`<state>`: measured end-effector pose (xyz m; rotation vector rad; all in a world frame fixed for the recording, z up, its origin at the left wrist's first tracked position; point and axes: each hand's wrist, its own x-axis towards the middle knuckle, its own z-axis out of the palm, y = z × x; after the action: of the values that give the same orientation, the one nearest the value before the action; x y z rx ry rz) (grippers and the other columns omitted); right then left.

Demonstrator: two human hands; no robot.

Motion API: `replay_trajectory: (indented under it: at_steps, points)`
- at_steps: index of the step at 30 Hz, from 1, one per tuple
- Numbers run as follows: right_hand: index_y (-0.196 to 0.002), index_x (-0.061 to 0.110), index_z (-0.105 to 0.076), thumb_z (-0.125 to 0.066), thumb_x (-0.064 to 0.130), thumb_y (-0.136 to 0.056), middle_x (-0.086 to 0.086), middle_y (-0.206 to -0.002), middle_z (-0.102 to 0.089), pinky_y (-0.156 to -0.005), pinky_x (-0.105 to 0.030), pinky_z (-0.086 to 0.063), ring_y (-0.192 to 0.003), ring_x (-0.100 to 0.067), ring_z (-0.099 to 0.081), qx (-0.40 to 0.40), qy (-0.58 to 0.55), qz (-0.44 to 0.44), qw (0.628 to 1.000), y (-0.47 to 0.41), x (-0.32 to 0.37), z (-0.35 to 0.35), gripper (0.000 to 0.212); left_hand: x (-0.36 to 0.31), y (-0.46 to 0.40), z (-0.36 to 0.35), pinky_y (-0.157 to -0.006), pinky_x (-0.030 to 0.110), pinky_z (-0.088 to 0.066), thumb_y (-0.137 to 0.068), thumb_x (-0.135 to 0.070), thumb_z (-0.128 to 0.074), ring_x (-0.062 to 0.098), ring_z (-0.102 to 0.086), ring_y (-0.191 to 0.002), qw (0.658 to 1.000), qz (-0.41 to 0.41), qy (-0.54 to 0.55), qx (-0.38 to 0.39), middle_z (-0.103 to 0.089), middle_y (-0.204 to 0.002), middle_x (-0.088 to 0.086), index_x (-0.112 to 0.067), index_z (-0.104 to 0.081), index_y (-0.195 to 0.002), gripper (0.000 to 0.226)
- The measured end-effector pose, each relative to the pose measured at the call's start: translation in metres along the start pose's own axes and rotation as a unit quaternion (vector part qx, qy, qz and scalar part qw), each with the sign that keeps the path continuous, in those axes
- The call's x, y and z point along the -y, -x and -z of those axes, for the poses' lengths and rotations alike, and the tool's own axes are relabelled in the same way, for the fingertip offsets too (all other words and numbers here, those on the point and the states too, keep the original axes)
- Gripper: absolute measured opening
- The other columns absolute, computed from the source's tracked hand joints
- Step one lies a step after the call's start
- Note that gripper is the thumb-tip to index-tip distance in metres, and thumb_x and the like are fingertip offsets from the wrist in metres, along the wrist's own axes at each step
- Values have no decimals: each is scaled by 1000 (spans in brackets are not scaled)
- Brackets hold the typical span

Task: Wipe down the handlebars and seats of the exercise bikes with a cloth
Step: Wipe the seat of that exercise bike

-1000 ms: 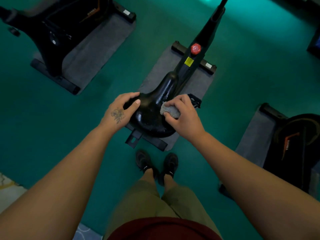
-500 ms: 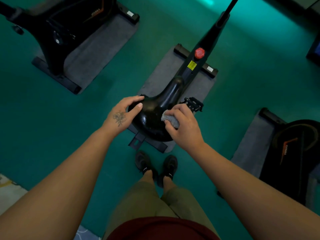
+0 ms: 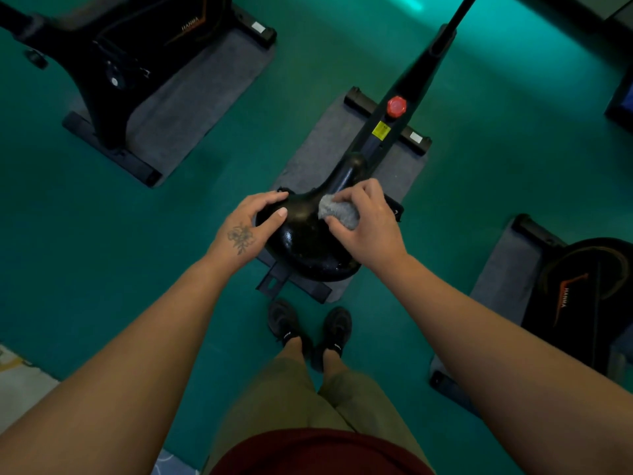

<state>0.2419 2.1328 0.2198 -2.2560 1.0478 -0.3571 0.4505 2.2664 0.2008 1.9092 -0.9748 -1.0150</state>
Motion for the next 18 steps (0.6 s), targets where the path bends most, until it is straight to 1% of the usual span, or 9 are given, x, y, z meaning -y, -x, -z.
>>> replay_trajectory:
  at_steps: [3,6,9,11,14,16,18]
  points:
    - [-112,18,-69,-80,34,-88,2,-111,-52,-74,-42,-56,-95,-15,-58,-5,17,4,1000,21,-1,-6,31,4,-1,1,-114,6,-28,-104,-28,-68,3,-52,-135,1000,1,-6,9,-62,-141,-7,-31,-69,-136,32]
    - [-112,19,-70,-79,35,-89,2,-110,-53,-70,-42,-57,-93,-16,-58,-4,36,3,999,25,1,-8,29,9,-3,3,-119,12,-28,-106,-29,-65,3,-50,-139,1000,0,-4,18,-60,-145,-8,-38,-67,-136,32]
    - [-109,18,-71,-79,35,-88,1,-109,-54,-66,-36,-54,-91,-18,-59,-1,68,11,998,5,7,-7,29,11,-3,4,-114,6,-25,-107,-28,-62,0,-48,-140,1000,7,2,28,-58,-146,-11,-43,-64,-137,33]
    - [-109,18,-71,-79,36,-88,-1,-108,-55,-68,-34,-51,-93,-21,-60,-3,92,24,995,-13,13,-9,29,11,-3,5,-113,4,-25,-108,-24,-60,1,-47,-141,999,9,11,31,-57,-146,-12,-44,-63,-137,36]
    - [-110,17,-70,-77,39,-89,-4,-110,-55,-77,-38,-52,-98,-26,-60,4,116,24,993,-31,21,-17,32,10,-3,5,-115,5,-25,-106,-17,-59,4,-46,-142,999,11,25,33,-56,-148,-11,-42,-63,-137,39]
    - [-110,15,-69,-75,39,-90,-6,-110,-55,-82,-43,-53,-98,-28,-59,7,120,21,992,-29,25,-22,32,9,-3,5,-114,5,-24,-106,-14,-60,4,-46,-142,999,16,34,33,-56,-150,-9,-39,-64,-137,40]
    - [-111,13,-69,-73,37,-91,-7,-109,-55,-82,-43,-52,-97,-28,-58,14,111,38,993,-15,30,-24,31,9,-3,5,-113,3,-24,-106,-13,-60,4,-45,-143,999,14,37,34,-55,-151,-7,-36,-65,-139,40]
